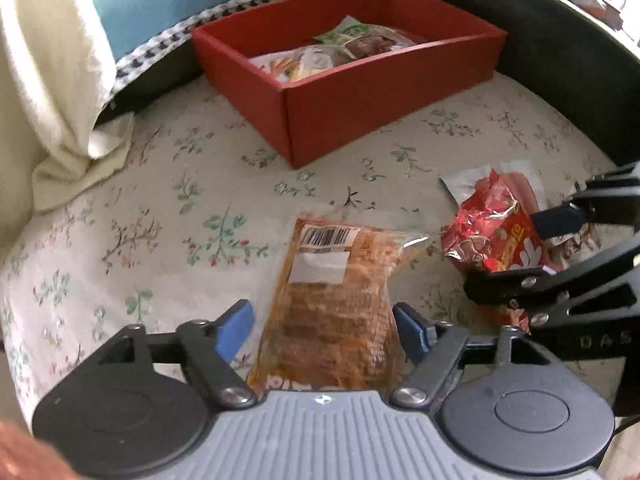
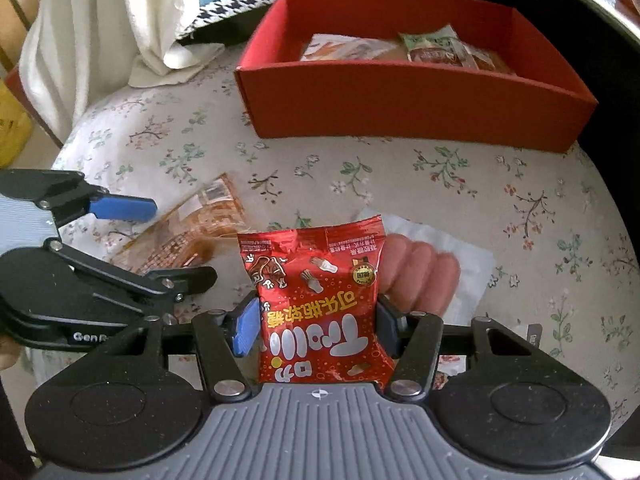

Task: Organize snacks
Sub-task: 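Lift both held bags and carry them over the red box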

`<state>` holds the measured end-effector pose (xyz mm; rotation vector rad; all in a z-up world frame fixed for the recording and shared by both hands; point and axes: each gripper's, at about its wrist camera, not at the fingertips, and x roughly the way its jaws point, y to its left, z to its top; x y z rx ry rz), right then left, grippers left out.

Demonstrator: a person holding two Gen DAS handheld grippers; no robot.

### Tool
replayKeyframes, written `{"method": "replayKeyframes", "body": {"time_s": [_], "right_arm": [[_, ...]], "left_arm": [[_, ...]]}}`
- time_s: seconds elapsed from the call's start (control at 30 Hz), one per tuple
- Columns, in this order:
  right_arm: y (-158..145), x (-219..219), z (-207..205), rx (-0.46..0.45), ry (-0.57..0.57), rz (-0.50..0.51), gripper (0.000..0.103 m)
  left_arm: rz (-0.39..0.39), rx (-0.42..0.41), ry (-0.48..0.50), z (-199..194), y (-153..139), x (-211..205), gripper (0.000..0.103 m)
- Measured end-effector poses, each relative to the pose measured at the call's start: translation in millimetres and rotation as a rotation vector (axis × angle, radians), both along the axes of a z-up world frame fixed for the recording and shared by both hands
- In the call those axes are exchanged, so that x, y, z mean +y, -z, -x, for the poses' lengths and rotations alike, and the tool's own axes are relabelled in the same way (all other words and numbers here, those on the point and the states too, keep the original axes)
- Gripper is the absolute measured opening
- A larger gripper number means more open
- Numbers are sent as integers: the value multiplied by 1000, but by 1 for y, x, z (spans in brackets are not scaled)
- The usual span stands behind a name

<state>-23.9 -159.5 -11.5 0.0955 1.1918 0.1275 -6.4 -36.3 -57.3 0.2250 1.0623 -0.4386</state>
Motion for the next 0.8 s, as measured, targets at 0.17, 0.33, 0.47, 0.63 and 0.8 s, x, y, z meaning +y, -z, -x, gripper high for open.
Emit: {"method": "replayKeyframes", "body": {"time_s": [0.17,0.33,0.47,0.63,0.8], "right_arm": [[1,1,1,-5,-6,11,65],[0,1,1,-13,-4,17,65],[-2,5,-1,-24,-15,24,65],[-7,6,-2,-52,-17,31,65],[-17,4,-3,-91,-14,28,65]], "left_arm": [[9,-21,2,5,-5,1,49],[37,-32,-6,10,-15,0,35],[72,-34,-6,9,-23,2,24],[87,-34,-21,9,-26,6,22],[144,-52,-38,8,-36,11,20]]}}
